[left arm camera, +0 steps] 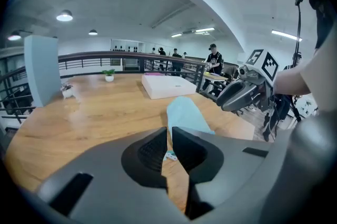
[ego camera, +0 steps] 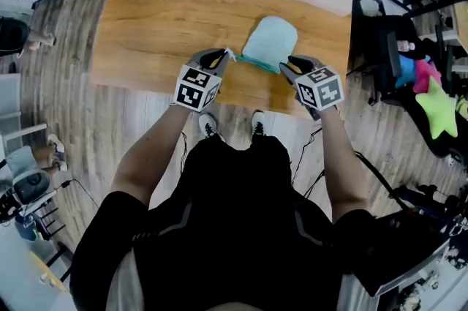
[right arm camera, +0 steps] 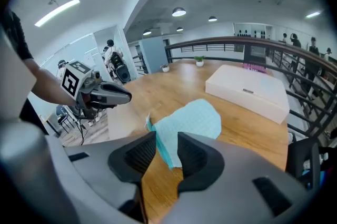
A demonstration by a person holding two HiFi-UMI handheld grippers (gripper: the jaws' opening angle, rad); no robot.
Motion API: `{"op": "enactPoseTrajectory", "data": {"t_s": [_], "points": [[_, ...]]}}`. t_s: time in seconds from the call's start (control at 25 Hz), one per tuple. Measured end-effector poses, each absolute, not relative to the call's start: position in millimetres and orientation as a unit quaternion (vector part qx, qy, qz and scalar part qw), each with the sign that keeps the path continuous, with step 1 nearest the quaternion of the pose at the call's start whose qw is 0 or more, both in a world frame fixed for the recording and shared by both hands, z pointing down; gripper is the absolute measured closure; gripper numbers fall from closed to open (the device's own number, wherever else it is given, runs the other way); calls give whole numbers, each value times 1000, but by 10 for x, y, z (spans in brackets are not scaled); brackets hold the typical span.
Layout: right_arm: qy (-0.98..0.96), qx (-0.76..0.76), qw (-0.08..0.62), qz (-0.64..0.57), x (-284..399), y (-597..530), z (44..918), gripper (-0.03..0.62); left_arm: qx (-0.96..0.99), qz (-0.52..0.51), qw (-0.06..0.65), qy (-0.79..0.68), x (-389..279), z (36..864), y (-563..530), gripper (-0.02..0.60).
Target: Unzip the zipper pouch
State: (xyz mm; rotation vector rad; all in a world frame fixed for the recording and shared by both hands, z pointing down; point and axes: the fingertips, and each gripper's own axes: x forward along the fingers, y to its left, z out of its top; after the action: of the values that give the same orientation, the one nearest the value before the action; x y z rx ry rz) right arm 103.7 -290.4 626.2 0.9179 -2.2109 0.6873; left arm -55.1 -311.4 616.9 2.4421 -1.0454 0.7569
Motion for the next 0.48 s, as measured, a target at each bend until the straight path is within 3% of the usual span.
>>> {"op": "enactPoseTrajectory", "data": {"t_s": [0.48], "points": [[-861, 432, 210, 169, 1063, -2929, 4575, 457, 900, 141, 98, -402, -823, 4500, -3283, 547]]}}
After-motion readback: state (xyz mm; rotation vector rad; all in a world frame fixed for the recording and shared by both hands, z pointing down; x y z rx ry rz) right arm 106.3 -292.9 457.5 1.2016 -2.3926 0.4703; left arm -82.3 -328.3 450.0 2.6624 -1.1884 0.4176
